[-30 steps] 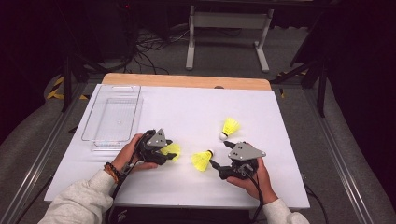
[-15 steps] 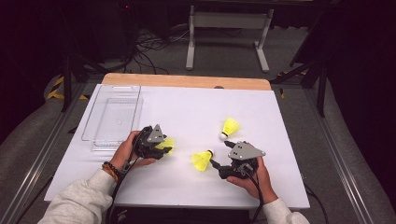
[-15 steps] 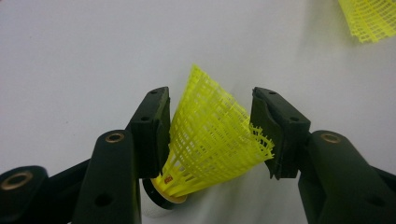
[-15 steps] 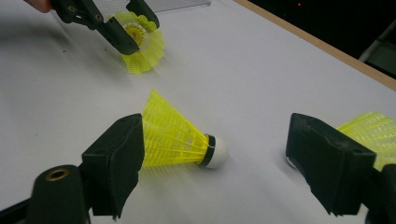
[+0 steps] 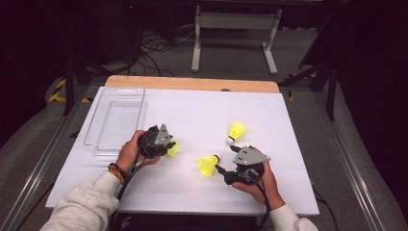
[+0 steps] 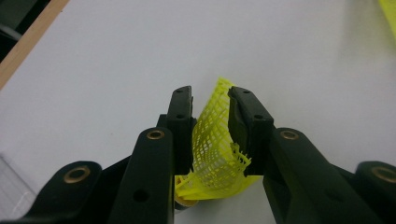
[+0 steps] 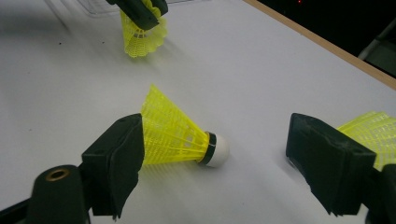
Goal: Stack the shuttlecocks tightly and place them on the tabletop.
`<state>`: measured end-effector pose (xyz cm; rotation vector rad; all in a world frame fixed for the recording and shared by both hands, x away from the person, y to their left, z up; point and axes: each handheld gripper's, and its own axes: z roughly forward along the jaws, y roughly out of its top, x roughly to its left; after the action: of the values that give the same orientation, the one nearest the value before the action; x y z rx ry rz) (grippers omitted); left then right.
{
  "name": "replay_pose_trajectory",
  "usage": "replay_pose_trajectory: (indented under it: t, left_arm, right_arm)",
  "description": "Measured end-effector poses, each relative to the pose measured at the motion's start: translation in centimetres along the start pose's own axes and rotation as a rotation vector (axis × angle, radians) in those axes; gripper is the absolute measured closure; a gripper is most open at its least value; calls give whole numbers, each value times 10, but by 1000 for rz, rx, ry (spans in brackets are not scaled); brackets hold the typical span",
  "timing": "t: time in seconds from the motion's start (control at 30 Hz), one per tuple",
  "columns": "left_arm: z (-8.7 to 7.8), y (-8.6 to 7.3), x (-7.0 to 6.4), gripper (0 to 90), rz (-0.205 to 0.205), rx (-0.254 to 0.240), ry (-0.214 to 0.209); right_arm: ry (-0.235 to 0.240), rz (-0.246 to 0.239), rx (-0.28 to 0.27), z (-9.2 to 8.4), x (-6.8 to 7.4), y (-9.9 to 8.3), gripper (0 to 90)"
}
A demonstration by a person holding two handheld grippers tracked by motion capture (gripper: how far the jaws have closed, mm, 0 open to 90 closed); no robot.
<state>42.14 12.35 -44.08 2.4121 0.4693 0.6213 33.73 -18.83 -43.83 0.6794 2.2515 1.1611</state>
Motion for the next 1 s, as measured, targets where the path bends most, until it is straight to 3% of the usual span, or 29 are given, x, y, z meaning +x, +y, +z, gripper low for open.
replay_pose_trajectory:
  t: [0.03,0.17,0.3,0.4,0.53,0.87,1.0]
  left_arm:
    - [1,2,2,714,-16,-2,6]
    - [11,13,5,743,-14,43,42]
    - [20,25,8,699,-70,95,51]
    - [24,32,9,681,-76,103,61]
    - [34,35,11,688,-104,113,39]
    - [39,36,14,635,-161,88,55]
    - [42,40,16,645,-171,100,53]
  right_arm:
    - [1,1,1,0,0,0,203]
    - [7,2,10,2,-1,-1,202]
    - [-1,-4,13,1,-1,-1,200]
    - [1,-2,12,0,-2,-2,199]
    - [1,-7,18,0,-2,-2,198]
    - [8,-17,25,1,0,-1,194]
    - [10,-16,28,2,1,-1,194]
